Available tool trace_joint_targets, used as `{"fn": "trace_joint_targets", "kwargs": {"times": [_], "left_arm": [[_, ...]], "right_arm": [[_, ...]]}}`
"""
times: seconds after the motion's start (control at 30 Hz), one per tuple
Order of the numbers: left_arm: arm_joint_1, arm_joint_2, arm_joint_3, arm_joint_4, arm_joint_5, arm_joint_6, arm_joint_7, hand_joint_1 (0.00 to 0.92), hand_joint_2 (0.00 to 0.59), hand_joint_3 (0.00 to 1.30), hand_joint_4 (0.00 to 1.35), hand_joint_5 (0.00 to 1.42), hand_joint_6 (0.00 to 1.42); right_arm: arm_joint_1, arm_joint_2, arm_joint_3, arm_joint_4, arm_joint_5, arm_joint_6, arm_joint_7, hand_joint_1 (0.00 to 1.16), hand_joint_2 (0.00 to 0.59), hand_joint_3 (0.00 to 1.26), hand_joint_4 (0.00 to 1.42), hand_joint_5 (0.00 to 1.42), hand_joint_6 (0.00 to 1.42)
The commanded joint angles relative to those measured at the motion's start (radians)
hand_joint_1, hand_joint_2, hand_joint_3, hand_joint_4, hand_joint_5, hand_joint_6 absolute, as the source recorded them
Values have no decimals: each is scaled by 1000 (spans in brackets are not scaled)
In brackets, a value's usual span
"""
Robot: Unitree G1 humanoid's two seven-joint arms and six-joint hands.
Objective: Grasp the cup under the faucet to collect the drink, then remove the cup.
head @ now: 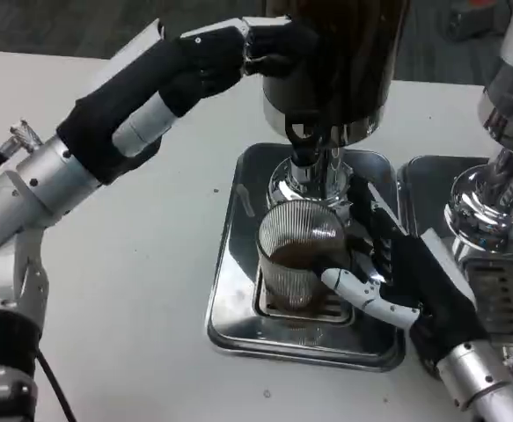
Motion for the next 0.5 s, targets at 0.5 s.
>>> {"fn": "trace_joint_targets", "kwargs": {"times": [0.5], "left_arm": [[257, 44, 96, -44, -25, 56, 59, 0, 55, 376, 224, 216, 302]], "right_arm": [[4, -15, -8, 22, 30, -54, 47, 690, 209, 0, 0, 0, 81]]}}
